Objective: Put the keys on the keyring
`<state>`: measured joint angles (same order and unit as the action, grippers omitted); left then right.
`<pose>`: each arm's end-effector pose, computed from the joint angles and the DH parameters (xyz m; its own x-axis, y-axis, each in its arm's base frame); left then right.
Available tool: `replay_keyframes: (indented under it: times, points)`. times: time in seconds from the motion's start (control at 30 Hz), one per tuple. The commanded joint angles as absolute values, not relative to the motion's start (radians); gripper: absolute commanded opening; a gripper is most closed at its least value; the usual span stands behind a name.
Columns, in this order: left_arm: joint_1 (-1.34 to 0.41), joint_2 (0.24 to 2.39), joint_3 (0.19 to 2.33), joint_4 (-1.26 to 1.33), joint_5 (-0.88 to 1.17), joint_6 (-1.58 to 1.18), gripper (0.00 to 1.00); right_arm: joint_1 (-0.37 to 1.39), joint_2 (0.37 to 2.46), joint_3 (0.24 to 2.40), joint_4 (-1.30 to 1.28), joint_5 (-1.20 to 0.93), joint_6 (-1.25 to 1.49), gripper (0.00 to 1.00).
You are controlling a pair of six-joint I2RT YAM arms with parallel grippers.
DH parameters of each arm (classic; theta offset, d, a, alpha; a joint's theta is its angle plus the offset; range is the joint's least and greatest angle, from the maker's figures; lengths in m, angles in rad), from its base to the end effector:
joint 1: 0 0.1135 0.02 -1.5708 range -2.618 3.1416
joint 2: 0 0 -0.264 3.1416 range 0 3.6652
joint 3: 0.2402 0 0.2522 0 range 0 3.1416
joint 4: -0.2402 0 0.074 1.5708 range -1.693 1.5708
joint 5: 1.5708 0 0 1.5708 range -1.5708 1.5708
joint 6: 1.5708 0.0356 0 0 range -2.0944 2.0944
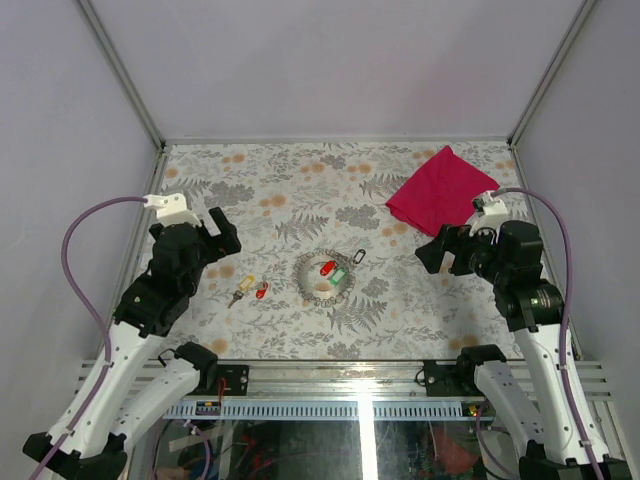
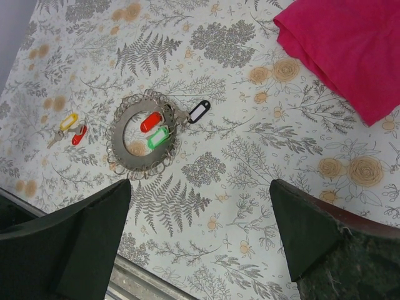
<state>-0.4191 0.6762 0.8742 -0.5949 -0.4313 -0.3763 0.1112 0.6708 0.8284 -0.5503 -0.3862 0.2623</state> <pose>0.1344 -0.0436 0.3446 -0.3348 -0.2163 -0.9171 -0.1135 0.9755 -0.1886 0.1422 0.0294 0.3344 -0.4836 0.1877 -0.8549 -0.3347 0.8629 0.3788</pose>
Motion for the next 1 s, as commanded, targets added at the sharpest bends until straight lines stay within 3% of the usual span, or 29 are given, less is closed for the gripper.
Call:
replay_keyframes:
  times: [0.0,0.33,0.57,0.83,0.97]
  points:
    - [-0.42,0.724,0.894,-0.585,-0.433,-0.382,1.0,0.119,0.712,0.897,-0.524,-0.35,0.261,0.99]
    - [-0.419,0.823,0.873,-0.517,-0.335,-0.392,1.0,0.142,0.963,0.964,-0.509,-0.332,0.334,0.99]
    - [-0.418,0.869,0.882,-0.553,-0.277,-0.367,1.0,0.395,1.148,0.96,-0.421,-0.184,0.393,0.99]
    - [-0.419,0.783,0.794,-0.54,-0.302,-0.363,1.0,0.672,1.355,0.971,-0.279,-0.193,0.408,0.83]
    - [-0.418,0.742,0.786,-0.53,-0.329,-0.355,1.0,0.795,1.485,0.997,-0.214,-0.181,0.433,0.7]
